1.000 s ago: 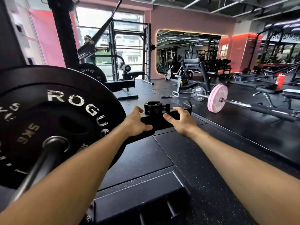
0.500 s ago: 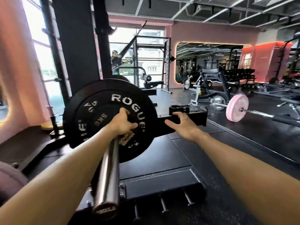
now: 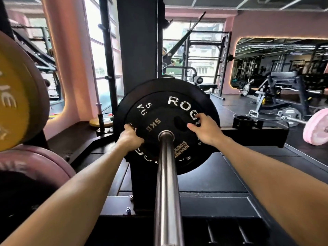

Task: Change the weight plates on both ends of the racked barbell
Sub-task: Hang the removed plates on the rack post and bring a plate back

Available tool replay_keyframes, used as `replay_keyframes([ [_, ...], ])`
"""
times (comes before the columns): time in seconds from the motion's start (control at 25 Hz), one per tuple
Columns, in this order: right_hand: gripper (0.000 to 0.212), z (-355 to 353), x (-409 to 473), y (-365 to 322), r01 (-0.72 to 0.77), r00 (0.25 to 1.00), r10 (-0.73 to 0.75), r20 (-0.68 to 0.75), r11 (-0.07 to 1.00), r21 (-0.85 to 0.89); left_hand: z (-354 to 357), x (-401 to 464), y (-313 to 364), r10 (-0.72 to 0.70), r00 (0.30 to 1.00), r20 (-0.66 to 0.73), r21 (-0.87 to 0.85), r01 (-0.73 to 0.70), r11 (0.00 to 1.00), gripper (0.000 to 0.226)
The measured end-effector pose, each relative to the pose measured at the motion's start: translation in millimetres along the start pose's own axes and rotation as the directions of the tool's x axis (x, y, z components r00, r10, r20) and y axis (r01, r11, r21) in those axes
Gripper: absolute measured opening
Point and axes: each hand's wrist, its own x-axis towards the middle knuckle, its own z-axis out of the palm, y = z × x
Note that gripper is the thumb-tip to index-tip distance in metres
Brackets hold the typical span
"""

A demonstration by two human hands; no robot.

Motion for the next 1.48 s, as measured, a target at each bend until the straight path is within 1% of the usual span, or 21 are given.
replay_keyframes([
  [0.12, 0.06, 16.4, 22.1, -1.5, 0.043, 0.999, -0.045, -0.022, 0.995, -0.086, 27.5, 14.2, -9.9, -0.097, 0.995, 0.017, -0.07, 0.098, 0.993, 0.073],
  [0.2, 0.059, 27.3, 34.3, -3.1, 0.076, 0.996, -0.083, -0.026, 0.979, -0.188, 47.1, 23.6, -15.7, -0.164, 0.986, 0.031, -0.145, 0.167, 0.975, 0.076],
  [0.28, 0.057, 34.9, 43.5, -5.5, 0.12, 0.988, -0.145, -0.054, 0.937, -0.327, 62.5, 32.0, -18.5, -0.221, 0.975, -0.004, -0.221, 0.215, 0.951, 0.075],
  [0.36, 0.055, 38.5, 50.1, -8.5, 0.127, 0.981, -0.179, -0.073, 0.884, -0.449, 74.1, 39.2, -20.8, -0.268, 0.962, -0.05, -0.295, 0.242, 0.925, 0.075],
  [0.44, 0.054, 38.6, 54.0, -10.6, 0.114, 0.983, -0.171, -0.067, 0.855, -0.506, 82.4, 40.3, -21.7, -0.279, 0.955, -0.097, -0.357, 0.228, 0.906, 0.072],
  [0.56, 0.058, 39.2, 59.7, -10.2, 0.081, 0.993, -0.117, -0.034, 0.845, -0.528, 89.2, 42.1, -25.9, -0.219, 0.959, -0.18, -0.425, 0.125, 0.897, 0.056],
  [0.68, 0.064, 37.7, 57.6, -6.1, -0.014, 1.0, 0.005, -0.019, 0.88, -0.475, 80.8, 46.4, -33.1, -0.15, 0.973, -0.177, -0.498, 0.043, 0.866, 0.054],
  [0.76, 0.06, 34.1, 53.4, -0.7, -0.102, 0.994, 0.109, -0.006, 0.909, -0.404, 70.9, 48.3, -36.4, -0.074, 0.988, -0.132, -0.465, 0.004, 0.885, 0.049],
  [0.84, 0.056, 32.2, 44.7, 3.1, -0.199, 0.976, 0.214, 0.032, 0.944, -0.265, 63.6, 44.3, -38.1, -0.045, 0.994, -0.098, -0.439, -0.003, 0.899, 0.041],
  [0.92, 0.056, 31.6, 30.9, 4.6, -0.265, 0.959, 0.274, 0.076, 0.957, -0.115, 59.7, 36.5, -40.3, -0.068, 0.995, -0.073, -0.487, 0.024, 0.873, 0.039],
  [1.0, 0.043, 29.8, 14.0, 3.5, -0.297, 0.951, 0.294, 0.092, 0.955, 0.02, 57.9, 23.8, -44.4, -0.049, 0.997, -0.055, -0.518, 0.014, 0.855, 0.029],
  [1.08, 0.032, 27.2, -5.2, 3.4, -0.304, 0.95, 0.295, 0.1, 0.947, 0.101, 49.9, 0.9, -44.2, -0.017, 0.998, -0.063, -0.51, -0.018, 0.86, 0.018],
  [1.12, 0.026, 26.2, -14.5, 4.3, -0.299, 0.952, 0.288, 0.099, 0.946, 0.125, 44.7, -11.4, -43.9, -0.01, 0.997, -0.077, -0.495, -0.029, 0.869, 0.016],
  [1.2, 0.012, 22.0, -39.5, 4.8, -0.287, 0.957, 0.275, 0.089, 0.944, 0.162, 32.5, -40.3, -42.9, 0.002, 0.994, -0.114, -0.476, -0.056, 0.878, 0.02],
  [1.24, 0.01, 19.6, -55.1, 4.4, -0.28, 0.959, 0.268, 0.086, 0.943, 0.182, 26.4, -56.1, -43.8, 0.01, 0.991, -0.13, -0.467, -0.07, 0.881, 0.021],
  [1.32, 0.017, 14.4, -88.8, 1.4, -0.274, 0.962, 0.266, 0.067, 0.936, 0.219, 14.8, -88.6, -47.4, 0.033, 0.989, -0.144, -0.437, -0.094, 0.894, 0.023],
  [1.4, 0.022, 7.7, -123.2, -2.1, -0.271, 0.962, 0.268, 0.044, 0.933, 0.239, 3.9, -122.4, -52.5, 0.044, 0.99, -0.136, -0.428, -0.098, 0.899, 0.025],
  [1.48, 0.02, -0.8, -155.0, -7.4, -0.266, 0.963, 0.267, 0.029, 0.933, 0.241, -6.6, -153.5, -56.8, 0.049, 0.992, -0.115, -0.429, -0.095, 0.898, 0.026],
])
